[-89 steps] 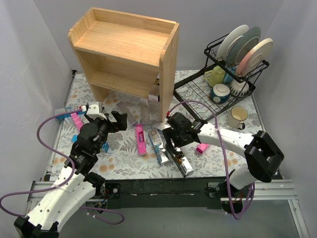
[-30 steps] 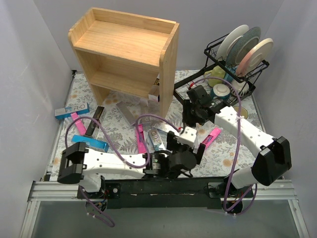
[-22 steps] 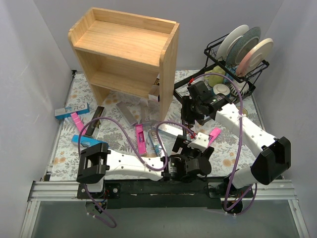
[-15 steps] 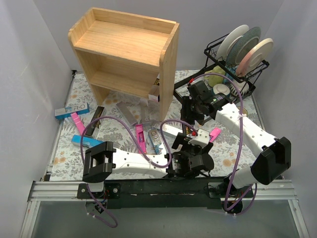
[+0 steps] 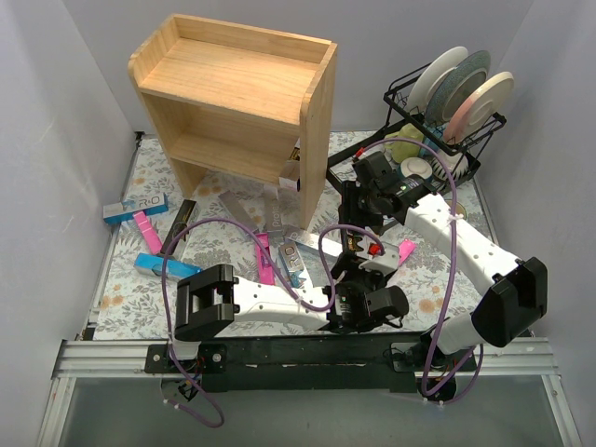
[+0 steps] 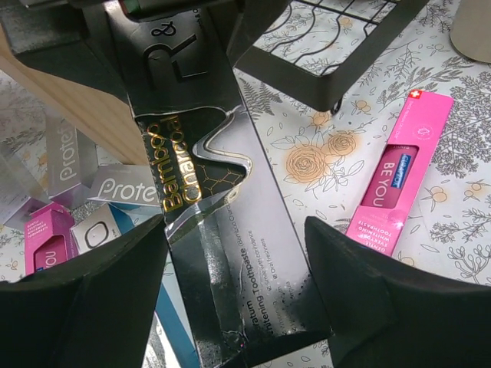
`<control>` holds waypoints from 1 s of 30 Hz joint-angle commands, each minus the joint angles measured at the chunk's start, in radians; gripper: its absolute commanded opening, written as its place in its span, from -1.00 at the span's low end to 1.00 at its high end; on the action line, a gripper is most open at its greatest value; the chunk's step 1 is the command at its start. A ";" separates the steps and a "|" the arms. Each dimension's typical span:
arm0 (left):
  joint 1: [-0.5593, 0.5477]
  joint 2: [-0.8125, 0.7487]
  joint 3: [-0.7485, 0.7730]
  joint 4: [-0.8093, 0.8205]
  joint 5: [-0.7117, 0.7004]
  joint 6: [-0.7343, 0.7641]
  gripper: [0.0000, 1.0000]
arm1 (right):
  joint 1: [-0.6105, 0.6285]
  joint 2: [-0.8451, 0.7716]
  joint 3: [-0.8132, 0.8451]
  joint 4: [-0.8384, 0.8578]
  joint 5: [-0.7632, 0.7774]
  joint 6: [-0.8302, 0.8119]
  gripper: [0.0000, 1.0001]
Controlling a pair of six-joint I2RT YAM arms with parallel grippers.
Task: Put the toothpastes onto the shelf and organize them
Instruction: Pick up the toothpaste from the center of the board.
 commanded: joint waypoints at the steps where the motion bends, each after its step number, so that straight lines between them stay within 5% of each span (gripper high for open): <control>1: 0.007 -0.017 0.039 -0.018 -0.056 -0.004 0.23 | -0.004 -0.039 -0.003 0.052 -0.025 0.026 -0.03; 7: 0.005 -0.056 0.028 -0.059 -0.040 -0.027 -0.14 | -0.004 -0.063 -0.037 0.083 -0.040 0.032 0.09; 14: -0.007 -0.158 0.056 -0.272 0.067 -0.171 -0.45 | -0.004 -0.154 -0.105 0.165 -0.060 0.081 0.51; 23: -0.008 -0.347 0.018 -0.624 0.288 -0.445 -0.51 | -0.012 -0.309 -0.135 0.287 -0.043 0.097 0.90; 30: -0.007 -0.553 -0.096 -0.844 0.363 -0.565 -0.49 | -0.023 -0.338 -0.148 0.276 0.067 0.018 0.97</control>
